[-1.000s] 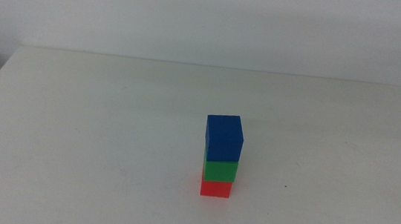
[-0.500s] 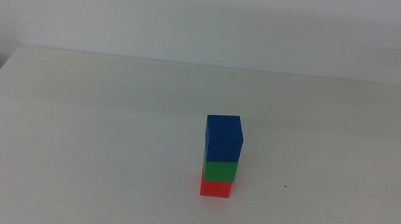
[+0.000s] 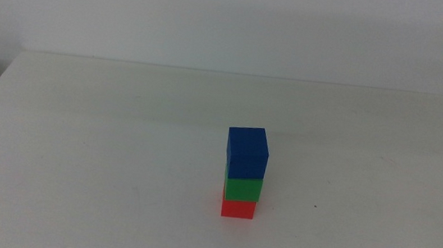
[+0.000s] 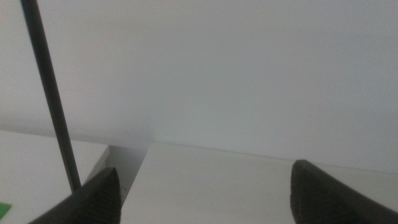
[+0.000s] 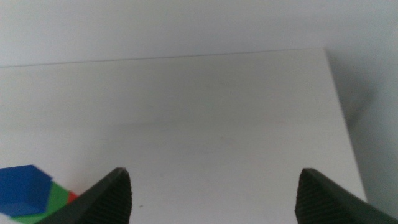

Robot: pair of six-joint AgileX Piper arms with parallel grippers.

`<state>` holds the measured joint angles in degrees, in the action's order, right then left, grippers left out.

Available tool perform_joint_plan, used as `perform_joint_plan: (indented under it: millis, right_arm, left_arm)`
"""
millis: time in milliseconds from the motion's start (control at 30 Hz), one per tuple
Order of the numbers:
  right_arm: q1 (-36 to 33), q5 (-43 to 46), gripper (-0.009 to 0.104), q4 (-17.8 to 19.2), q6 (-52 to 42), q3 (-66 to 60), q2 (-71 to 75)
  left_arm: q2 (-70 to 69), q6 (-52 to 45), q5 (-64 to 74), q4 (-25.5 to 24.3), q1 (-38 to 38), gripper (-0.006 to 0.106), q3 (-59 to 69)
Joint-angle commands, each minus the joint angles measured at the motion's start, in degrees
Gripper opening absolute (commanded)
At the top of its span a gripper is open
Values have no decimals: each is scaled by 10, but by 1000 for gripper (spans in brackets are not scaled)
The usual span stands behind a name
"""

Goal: Stack red cubes first, then green, then blue cubes in a specific spot.

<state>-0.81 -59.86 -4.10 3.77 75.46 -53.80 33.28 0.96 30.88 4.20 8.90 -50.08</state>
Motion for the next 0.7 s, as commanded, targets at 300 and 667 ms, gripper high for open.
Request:
perform_joint_plan:
  millis: [300,667]
  right_arm:
    - [5,354,67,21,-7,-317,174]
    - [40,417,67,41,-7,-580,385]
  left_arm:
    - [-97,1,-83,5,-11,93,147]
    - [-240,1,-82,5,-71,93,337]
